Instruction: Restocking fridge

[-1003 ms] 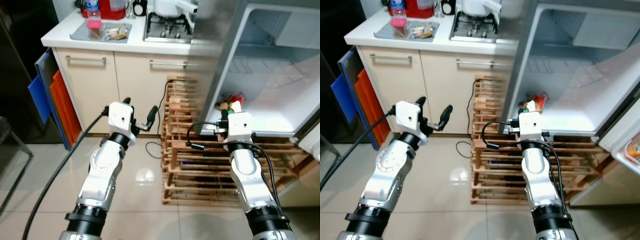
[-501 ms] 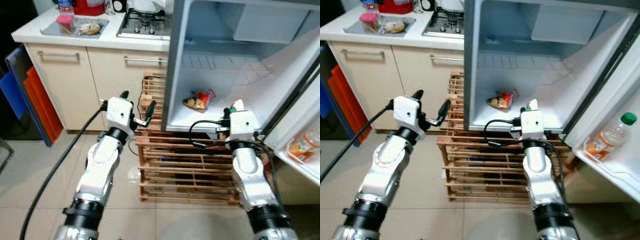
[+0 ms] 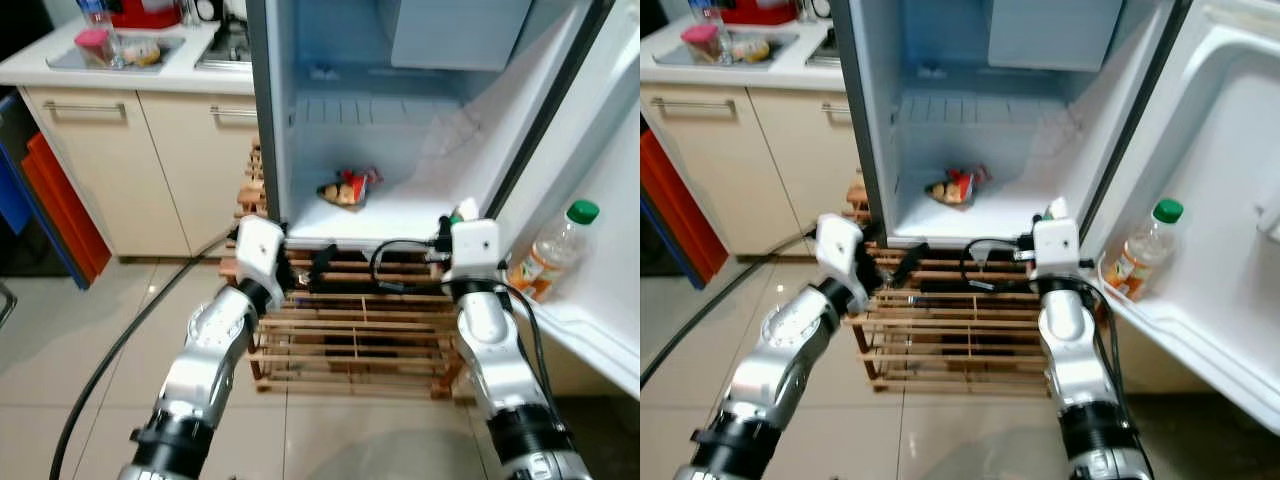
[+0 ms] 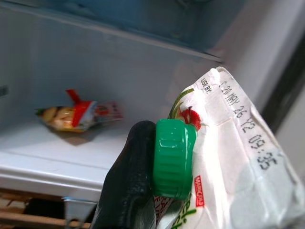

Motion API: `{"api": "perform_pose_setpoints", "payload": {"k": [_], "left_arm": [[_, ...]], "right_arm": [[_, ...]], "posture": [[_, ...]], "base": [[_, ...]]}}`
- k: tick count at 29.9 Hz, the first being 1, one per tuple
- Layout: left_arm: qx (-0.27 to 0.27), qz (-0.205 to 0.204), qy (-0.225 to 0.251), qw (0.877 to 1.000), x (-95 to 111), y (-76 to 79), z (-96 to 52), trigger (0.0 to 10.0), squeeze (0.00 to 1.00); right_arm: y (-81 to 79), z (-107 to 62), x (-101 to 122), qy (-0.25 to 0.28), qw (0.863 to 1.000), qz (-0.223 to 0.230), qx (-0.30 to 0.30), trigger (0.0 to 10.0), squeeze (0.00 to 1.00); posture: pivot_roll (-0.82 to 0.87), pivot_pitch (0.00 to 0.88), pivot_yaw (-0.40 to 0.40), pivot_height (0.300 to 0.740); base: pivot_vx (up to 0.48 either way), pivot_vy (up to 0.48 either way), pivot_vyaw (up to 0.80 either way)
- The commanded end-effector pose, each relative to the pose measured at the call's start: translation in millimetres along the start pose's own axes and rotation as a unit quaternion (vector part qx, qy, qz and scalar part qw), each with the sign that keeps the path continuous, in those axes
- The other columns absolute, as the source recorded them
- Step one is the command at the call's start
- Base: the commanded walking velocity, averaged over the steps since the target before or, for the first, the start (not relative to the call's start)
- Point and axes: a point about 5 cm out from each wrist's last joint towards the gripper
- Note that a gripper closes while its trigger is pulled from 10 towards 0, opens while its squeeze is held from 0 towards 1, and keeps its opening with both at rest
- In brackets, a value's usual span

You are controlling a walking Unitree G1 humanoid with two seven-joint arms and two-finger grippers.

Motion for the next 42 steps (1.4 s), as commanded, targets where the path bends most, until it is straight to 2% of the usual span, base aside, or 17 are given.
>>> {"api": "perform_pose_setpoints", "payload": {"k": [1,6,8,9,10,11,20,30,33,35,38,42], "left_arm": [[0.052,-0.002,0.032,0.998,9,-11.4,3.2,10.0,0.0],[0.048,-0.007,0.061,0.997,21,-7.6,8.9,10.0,0.0],[0.008,0.031,0.063,0.998,25,1.7,10.6,10.0,0.0],[0.008,0.031,0.063,0.998,25,1.7,10.6,10.0,0.0],[-0.025,0.074,0.074,0.994,30,10.2,11.1,10.0,0.0],[-0.037,0.09,0.076,0.992,32,13.4,11.4,10.0,0.0],[-0.078,0.123,0.086,0.986,36,23.2,11.5,10.0,0.0],[-0.091,0.131,0.111,0.981,50,27.0,11.7,10.0,0.0],[-0.086,0.122,0.12,0.982,57,28.7,13.0,10.0,0.0],[-0.099,0.1,0.117,0.983,61,31.8,14.3,10.0,0.0],[-0.126,0.097,0.092,0.983,59,32.6,9.7,10.0,0.0],[-0.143,0.096,0.064,0.983,54,26.0,0.0,10.0,0.0]], "right_arm": [[-2.7,6.3,8,0.013,1.0,0.005,0.0,0.0,0.0],[-9.4,10.4,12,0.018,1.0,0.009,0.005,0.0,0.0],[-13.4,14.9,15,0.02,1.0,0.014,0.006,0.0,0.0],[-13.4,14.9,15,0.02,1.0,0.014,0.006,0.0,0.0],[-13.6,18.5,20,0.025,1.0,0.016,0.001,0.0,0.0],[-12.9,20.3,23,0.031,0.999,0.015,-0.003,0.0,0.0],[-12.3,23.3,21,0.026,1.0,0.009,-0.013,0.0,0.0],[-20.5,24.6,20,0.022,1.0,0.009,0.0,0.0,0.0],[-21.9,26.7,16,0.01,1.0,0.005,0.005,0.0,0.0],[-22.7,29.9,7,-0.02,1.0,0.002,0.008,0.0,0.0],[-22.3,34.6,0,-0.048,0.999,0.002,0.006,0.0,0.0],[-24.4,37.4,-5,-0.074,0.997,0.001,0.008,0.0,0.0]], "posture": [[-0.08,0.0,-0.014,0.74],[-0.08,0.0,-0.015,0.74],[-0.08,0.0,-0.017,0.74],[-0.08,0.0,-0.017,0.74],[-0.08,0.0,-0.02,0.74],[-0.08,0.0,-0.02,0.74],[-0.07,0.0,-0.023,0.74],[-0.06,0.0,-0.026,0.74],[-0.05,0.0,-0.027,0.74],[-0.05,0.0,-0.026,0.74],[-0.02,0.0,-0.022,0.74],[0.0,0.0,-0.01,0.74]], "base": [[0.0,0.0,0.0],[0.144,0.0,0.0],[0.48,0.0,0.0],[0.48,0.0,0.0],[0.48,0.0,0.0],[0.48,0.0,0.0],[0.48,0.0,0.0],[0.48,0.0,0.0],[0.297,0.0,0.0],[0.0,0.0,0.0],[0.0,0.0,0.0],[0.0,0.0,0.0]]}}
Point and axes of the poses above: a point about 5 cm out from each wrist's last joint towards the gripper, its own z axis pointing out of the wrist towards the gripper, its own x axis along the axis of the wrist's last joint, y = z × x, and after that the axes turned 9 degrees about -z, right-handed
